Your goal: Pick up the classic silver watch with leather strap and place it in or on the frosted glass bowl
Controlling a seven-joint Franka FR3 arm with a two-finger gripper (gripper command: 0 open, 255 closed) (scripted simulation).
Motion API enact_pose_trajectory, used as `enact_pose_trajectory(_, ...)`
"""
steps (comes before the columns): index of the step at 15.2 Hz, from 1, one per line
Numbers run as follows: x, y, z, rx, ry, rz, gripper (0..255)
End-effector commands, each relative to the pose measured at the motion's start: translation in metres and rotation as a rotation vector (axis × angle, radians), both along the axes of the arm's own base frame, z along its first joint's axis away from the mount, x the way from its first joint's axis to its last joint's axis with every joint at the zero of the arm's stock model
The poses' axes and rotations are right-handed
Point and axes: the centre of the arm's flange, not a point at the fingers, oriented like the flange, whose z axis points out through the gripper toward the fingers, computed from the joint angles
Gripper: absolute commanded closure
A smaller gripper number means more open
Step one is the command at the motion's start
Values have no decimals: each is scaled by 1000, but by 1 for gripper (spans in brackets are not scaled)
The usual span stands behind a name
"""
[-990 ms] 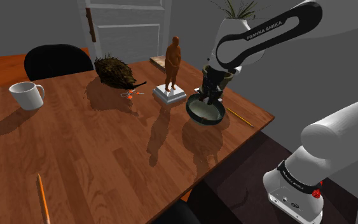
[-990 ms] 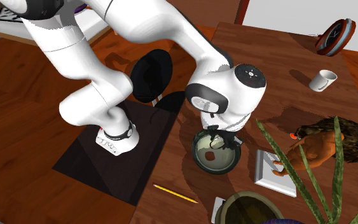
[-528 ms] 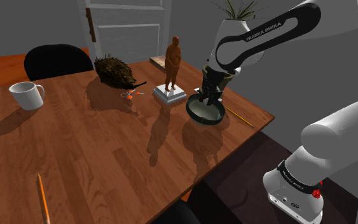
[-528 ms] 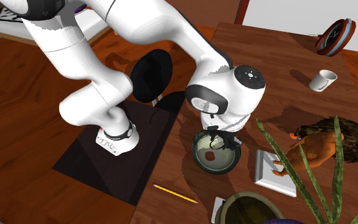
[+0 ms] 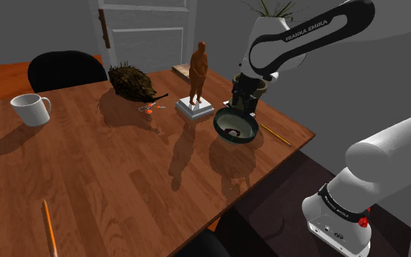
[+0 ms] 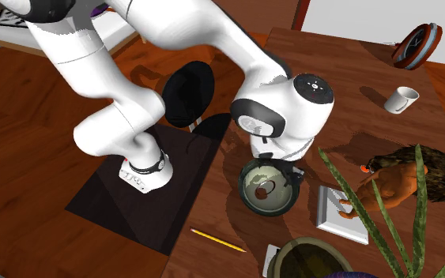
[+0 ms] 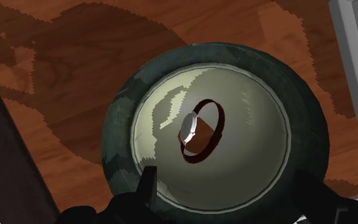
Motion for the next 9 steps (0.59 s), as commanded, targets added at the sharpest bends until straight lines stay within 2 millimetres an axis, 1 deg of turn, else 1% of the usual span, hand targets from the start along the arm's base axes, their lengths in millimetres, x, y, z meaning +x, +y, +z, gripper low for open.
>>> enact_pose_trajectory(1,0,0,24,0,1,0,0)
enact_pose_trajectory(2,0,0,34,0,1,0,0)
enact_pose_trajectory(9,0,0,34,0,1,0,0)
